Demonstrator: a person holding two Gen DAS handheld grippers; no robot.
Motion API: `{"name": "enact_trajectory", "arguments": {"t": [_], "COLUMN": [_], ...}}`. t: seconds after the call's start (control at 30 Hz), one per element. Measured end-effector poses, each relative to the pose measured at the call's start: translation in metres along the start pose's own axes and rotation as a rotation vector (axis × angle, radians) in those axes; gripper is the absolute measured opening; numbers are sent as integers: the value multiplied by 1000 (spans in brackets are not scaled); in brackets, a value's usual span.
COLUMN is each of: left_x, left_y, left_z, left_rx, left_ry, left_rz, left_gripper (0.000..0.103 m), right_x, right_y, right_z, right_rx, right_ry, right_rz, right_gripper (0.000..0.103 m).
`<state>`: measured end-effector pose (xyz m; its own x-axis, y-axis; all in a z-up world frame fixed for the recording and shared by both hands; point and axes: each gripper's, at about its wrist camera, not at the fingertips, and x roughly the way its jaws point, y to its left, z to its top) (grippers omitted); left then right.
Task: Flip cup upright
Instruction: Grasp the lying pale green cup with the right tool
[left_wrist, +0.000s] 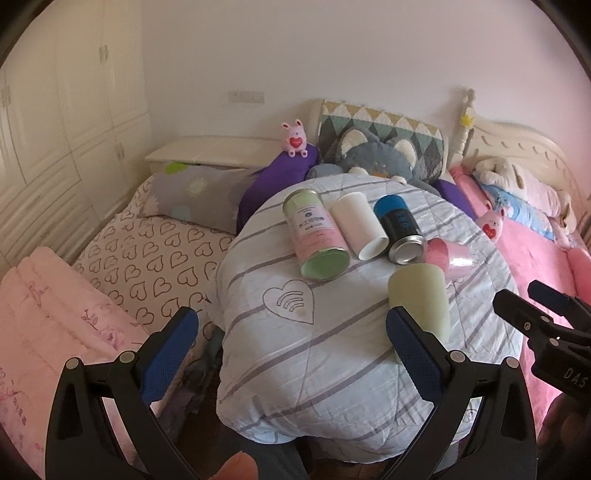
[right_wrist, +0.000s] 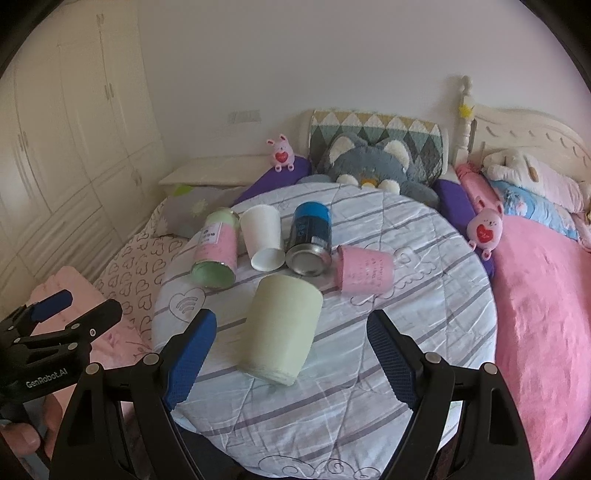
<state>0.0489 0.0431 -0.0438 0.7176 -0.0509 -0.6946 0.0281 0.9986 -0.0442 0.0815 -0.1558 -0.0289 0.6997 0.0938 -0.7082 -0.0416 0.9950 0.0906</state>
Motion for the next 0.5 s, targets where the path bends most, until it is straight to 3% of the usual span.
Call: {"name": "enact_trajectory", "arguments": {"t": [0.2,0.5], "left_x": [13,38], "left_y": [3,7], "left_z": [2,4], "left_rx": [14,27], "left_ry": [17,56], "left_rz": [26,31], "left_gripper": [103,103], "right_x": [29,112], "right_y": [1,-9], "right_z": [-1,6], "right_rx": [36,168], "right_ry": [60,247], "right_rz": [35,111], "right_gripper": [84,84]}}
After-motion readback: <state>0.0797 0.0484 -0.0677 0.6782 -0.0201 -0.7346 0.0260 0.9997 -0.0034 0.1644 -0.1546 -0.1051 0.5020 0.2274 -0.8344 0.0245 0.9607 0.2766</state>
